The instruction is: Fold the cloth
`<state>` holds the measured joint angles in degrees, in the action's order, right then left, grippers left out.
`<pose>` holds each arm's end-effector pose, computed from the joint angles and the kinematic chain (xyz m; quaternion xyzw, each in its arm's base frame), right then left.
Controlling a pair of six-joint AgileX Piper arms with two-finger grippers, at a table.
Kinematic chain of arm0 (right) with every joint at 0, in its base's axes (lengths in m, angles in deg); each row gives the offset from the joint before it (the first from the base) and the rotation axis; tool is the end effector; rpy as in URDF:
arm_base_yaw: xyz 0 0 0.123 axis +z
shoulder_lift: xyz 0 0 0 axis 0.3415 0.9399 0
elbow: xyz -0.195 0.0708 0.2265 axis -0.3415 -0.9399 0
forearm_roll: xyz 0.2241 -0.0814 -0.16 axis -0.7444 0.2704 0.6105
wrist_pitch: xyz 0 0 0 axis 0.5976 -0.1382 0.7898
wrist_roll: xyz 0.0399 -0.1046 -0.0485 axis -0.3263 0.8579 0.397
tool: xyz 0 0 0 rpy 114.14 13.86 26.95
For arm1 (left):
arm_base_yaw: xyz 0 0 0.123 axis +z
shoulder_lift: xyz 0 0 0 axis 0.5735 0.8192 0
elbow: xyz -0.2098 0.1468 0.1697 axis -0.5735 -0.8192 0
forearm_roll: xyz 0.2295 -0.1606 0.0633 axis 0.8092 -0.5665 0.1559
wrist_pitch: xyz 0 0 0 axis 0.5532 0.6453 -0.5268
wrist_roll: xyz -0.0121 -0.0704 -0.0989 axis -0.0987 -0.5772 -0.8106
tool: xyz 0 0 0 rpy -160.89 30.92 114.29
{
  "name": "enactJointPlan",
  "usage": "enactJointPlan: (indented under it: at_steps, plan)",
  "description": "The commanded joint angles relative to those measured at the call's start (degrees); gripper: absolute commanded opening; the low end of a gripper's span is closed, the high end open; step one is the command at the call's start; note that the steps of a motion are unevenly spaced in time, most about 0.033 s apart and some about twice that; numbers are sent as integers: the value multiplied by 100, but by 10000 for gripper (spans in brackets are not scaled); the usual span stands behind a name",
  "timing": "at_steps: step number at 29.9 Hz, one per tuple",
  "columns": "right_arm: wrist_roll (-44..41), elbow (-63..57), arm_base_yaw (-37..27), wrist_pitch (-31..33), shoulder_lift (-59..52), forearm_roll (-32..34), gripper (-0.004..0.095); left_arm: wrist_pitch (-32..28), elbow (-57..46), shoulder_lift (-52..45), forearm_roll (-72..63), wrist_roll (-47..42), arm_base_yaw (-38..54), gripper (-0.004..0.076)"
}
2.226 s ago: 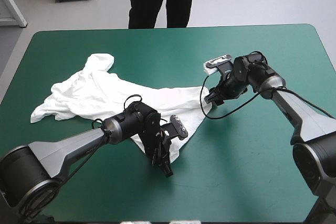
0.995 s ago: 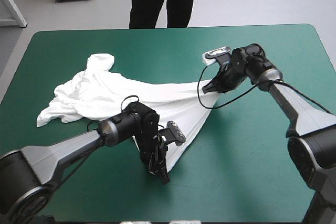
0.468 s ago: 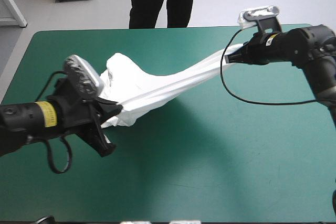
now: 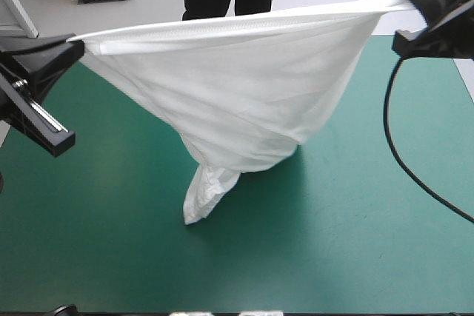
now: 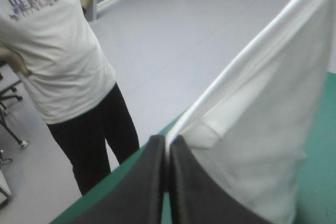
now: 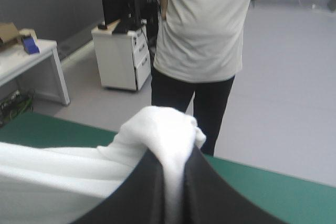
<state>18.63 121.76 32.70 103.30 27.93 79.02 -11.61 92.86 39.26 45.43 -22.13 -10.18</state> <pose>0.1804 0.0533 0.6629 -0.1126 0.7150 0.1145 0.6805 0.1190 -0.0823 0.6620 0.3312 0.6795 -0.0748 0.6503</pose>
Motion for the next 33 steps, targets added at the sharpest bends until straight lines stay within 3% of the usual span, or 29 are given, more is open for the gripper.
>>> enactJointPlan:
  at_steps: [1,4,10,13,21,27,30,33]
  plan:
    - [3,411,-71,-637,-244,291,-13,225,772,280,391,194,-30,-10]
    - [-57,674,-71,-703,-258,291,-13,-51,1282,540,401,285,-30,-10]
    - [-171,777,-71,-1534,-177,673,-13,-1586,2003,878,492,474,-30,-10]
    - [-344,781,-71,-1595,-102,1028,-13,-2077,2219,1040,803,462,-30,-10]
    - [-387,781,-71,-2028,451,1267,-13,-2612,2236,1495,2102,443,-30,-9]
    - [-607,908,-71,-2561,1393,1640,-13,-3063,2236,2300,3499,-304,246,-9]
    - [-607,1243,-108,-2805,2019,1644,-13,-3847,2236,2776,3044,-926,1022,-9]
    - [-662,1733,-324,-3039,2622,1469,-13,-4972,2236,3235,1717,-1108,1900,-9]
